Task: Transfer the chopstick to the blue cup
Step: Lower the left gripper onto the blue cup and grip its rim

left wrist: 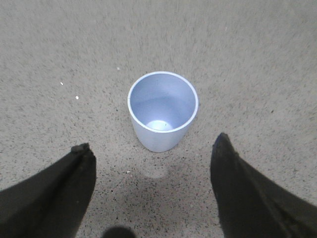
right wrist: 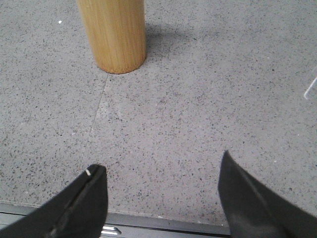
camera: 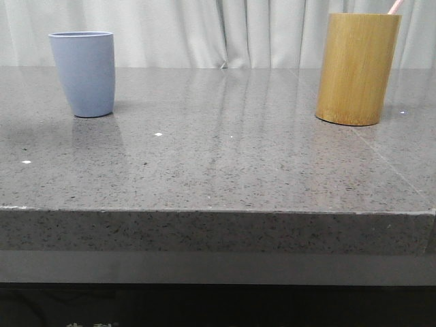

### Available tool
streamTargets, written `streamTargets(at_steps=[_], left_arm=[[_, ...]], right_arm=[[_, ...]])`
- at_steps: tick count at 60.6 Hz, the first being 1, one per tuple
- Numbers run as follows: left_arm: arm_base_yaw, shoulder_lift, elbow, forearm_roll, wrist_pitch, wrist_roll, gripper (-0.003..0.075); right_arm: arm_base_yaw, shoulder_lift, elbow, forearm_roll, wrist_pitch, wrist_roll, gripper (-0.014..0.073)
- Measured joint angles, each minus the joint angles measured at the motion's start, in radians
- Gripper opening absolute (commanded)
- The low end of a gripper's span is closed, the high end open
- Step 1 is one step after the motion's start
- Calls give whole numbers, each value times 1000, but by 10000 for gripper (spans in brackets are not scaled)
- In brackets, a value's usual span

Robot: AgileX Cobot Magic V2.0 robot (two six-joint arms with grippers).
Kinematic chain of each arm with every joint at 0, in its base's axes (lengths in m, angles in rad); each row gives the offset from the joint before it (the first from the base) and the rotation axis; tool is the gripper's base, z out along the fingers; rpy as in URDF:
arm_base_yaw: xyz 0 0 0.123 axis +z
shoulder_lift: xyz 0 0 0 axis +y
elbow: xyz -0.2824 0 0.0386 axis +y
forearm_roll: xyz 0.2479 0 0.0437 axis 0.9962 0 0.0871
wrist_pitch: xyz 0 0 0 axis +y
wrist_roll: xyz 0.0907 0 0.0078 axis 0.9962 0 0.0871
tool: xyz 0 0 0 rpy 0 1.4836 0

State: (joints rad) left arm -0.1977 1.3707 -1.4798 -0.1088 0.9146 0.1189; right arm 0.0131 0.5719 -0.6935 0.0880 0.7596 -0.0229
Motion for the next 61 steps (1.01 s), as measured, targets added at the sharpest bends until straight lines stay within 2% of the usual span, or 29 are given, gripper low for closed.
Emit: streamTargets(at_steps=[19, 40, 47, 61], left_arm=[[0, 313, -288, 51, 167, 0, 492], [0, 510, -417, 93, 209, -19, 487], [0, 540, -424, 100, 219, -21, 421], [0, 562, -425, 102, 213, -25, 172]], right_arm=[[0, 0, 0, 0, 2, -2, 500], [0, 0, 0, 0, 2, -2, 500], [0, 0, 0, 0, 2, -2, 500], [0, 0, 0, 0, 2, -2, 500]])
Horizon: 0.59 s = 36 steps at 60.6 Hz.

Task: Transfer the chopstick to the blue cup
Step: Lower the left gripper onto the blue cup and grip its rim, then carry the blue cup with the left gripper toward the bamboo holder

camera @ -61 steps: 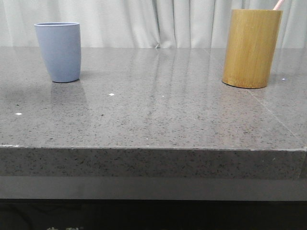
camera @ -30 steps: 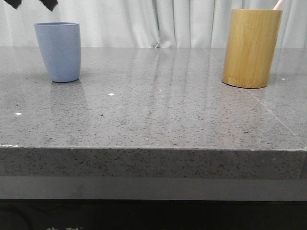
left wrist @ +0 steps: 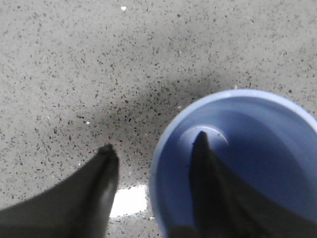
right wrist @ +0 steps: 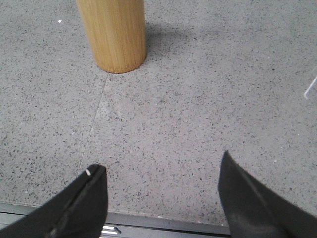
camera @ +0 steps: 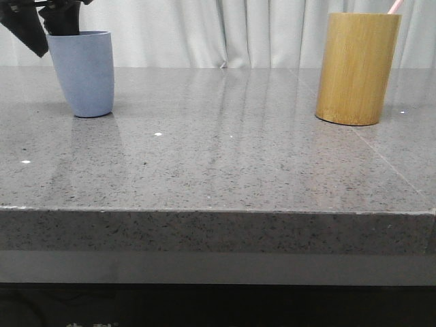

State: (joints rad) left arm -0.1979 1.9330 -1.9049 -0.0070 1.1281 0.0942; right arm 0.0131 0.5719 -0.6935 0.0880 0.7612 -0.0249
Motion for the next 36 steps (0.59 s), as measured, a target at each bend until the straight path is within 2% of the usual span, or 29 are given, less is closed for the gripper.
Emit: streamTargets(at_steps=[15, 29, 36], left_arm=[[-2, 0, -2, 0, -14, -1, -16], [-14, 0, -23, -53, -1, -1, -19], [-70, 0, -64, -57, 21, -1, -19]], right_arm=[[0, 0, 0, 0, 2, 0, 500], [0, 0, 0, 0, 9, 0, 500], [0, 0, 0, 9, 9, 0, 500]])
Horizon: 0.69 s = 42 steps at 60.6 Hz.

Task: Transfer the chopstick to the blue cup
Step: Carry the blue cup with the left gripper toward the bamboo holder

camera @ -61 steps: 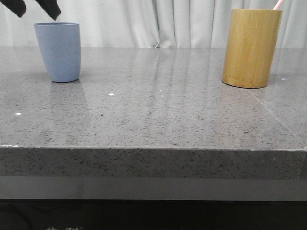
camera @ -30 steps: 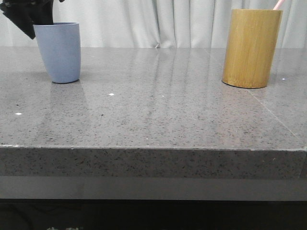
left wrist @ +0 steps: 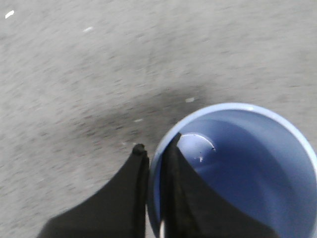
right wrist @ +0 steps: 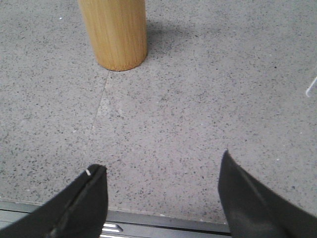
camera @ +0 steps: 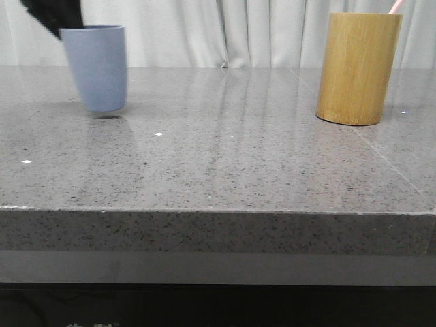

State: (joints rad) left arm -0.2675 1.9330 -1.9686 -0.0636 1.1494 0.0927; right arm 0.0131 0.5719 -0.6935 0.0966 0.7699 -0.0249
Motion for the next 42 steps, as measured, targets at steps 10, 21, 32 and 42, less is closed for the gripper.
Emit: streamTargets(at_steps=[10, 21, 32, 42], left_arm=[[-131, 14, -86, -17, 9, 0, -19], [-247, 102, -250, -29, 67, 0, -19], [-289, 219, -408, -27, 105, 0, -19], [-291, 257, -420, -23, 111, 0, -19]], right_arm=[[0, 0, 0, 15, 0, 0, 500], [0, 0, 0, 17, 0, 0, 500], [0, 0, 0, 18, 1, 0, 500], [0, 0, 0, 18, 2, 0, 500]])
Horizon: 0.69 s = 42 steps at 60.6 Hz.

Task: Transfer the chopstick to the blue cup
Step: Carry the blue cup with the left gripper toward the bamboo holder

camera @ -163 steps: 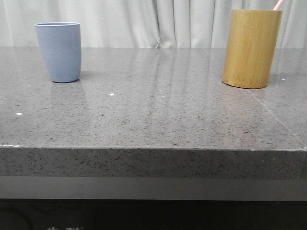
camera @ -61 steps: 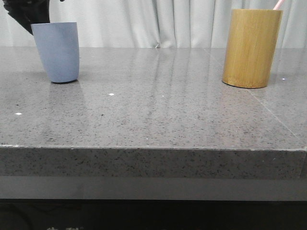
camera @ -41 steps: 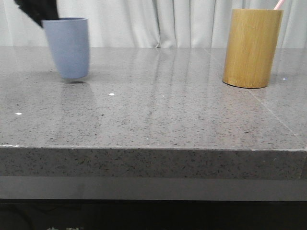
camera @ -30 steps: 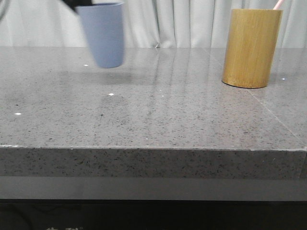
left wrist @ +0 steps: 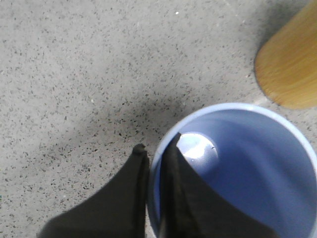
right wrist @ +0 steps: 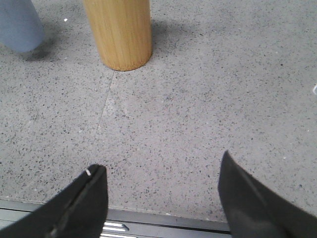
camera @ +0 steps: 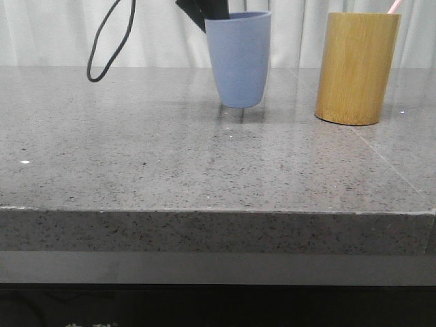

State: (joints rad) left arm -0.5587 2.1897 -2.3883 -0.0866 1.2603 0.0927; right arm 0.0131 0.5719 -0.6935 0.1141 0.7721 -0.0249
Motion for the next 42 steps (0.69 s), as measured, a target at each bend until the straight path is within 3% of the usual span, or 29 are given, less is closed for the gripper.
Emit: streamTargets(at_steps=[42], left_arm=[[0, 18, 2, 2, 4, 0, 5]], right_arm=[[0, 0, 0, 2, 4, 0, 500]])
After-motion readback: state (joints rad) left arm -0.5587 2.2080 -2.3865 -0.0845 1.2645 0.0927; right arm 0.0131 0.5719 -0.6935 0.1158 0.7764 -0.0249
